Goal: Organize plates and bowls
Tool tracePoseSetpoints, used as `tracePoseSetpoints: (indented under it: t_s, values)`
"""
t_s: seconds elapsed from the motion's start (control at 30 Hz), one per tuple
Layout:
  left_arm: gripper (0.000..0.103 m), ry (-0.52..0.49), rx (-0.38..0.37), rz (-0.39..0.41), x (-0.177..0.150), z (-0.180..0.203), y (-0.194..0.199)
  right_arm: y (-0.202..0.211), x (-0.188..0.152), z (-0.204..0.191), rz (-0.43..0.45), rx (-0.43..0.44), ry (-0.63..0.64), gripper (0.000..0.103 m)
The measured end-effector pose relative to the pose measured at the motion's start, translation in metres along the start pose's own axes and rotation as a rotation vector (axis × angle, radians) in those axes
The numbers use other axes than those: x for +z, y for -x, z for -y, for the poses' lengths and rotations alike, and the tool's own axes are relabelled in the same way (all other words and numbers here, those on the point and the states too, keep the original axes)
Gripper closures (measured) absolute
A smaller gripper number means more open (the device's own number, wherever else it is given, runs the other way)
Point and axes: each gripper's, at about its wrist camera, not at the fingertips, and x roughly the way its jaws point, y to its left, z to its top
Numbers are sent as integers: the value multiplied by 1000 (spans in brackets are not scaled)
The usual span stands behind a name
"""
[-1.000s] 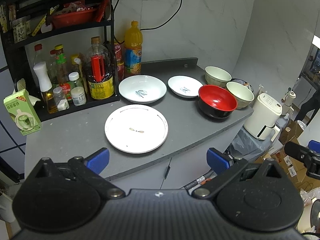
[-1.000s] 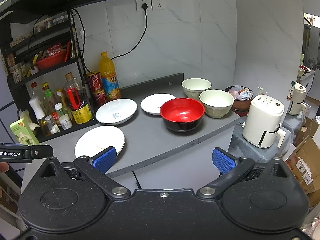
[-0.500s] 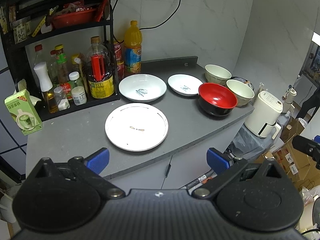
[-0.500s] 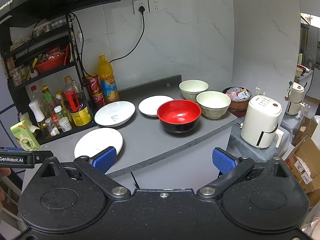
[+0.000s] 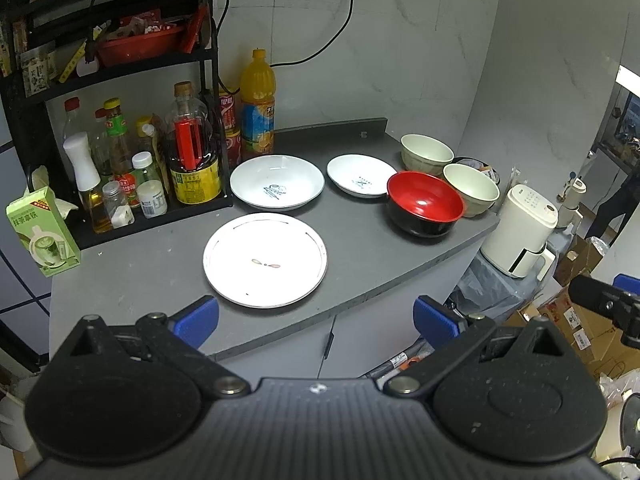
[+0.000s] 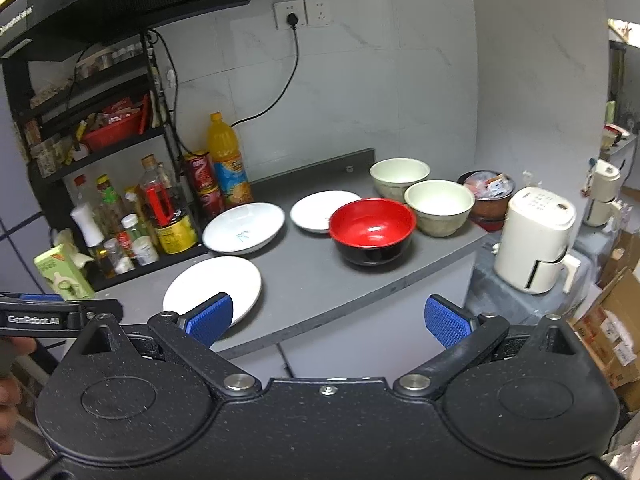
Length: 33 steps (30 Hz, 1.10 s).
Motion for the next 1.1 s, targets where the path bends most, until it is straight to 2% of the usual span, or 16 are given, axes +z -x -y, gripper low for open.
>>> tracePoseSetpoints:
  t_s: [0.63, 1.1]
  values:
    - [0, 22, -34, -9, 5, -1, -3, -15, 3, -2, -34, -4, 12, 0]
    - [0, 55, -50, -47, 23, -15, -47, -57, 19, 2, -59, 12, -13, 0]
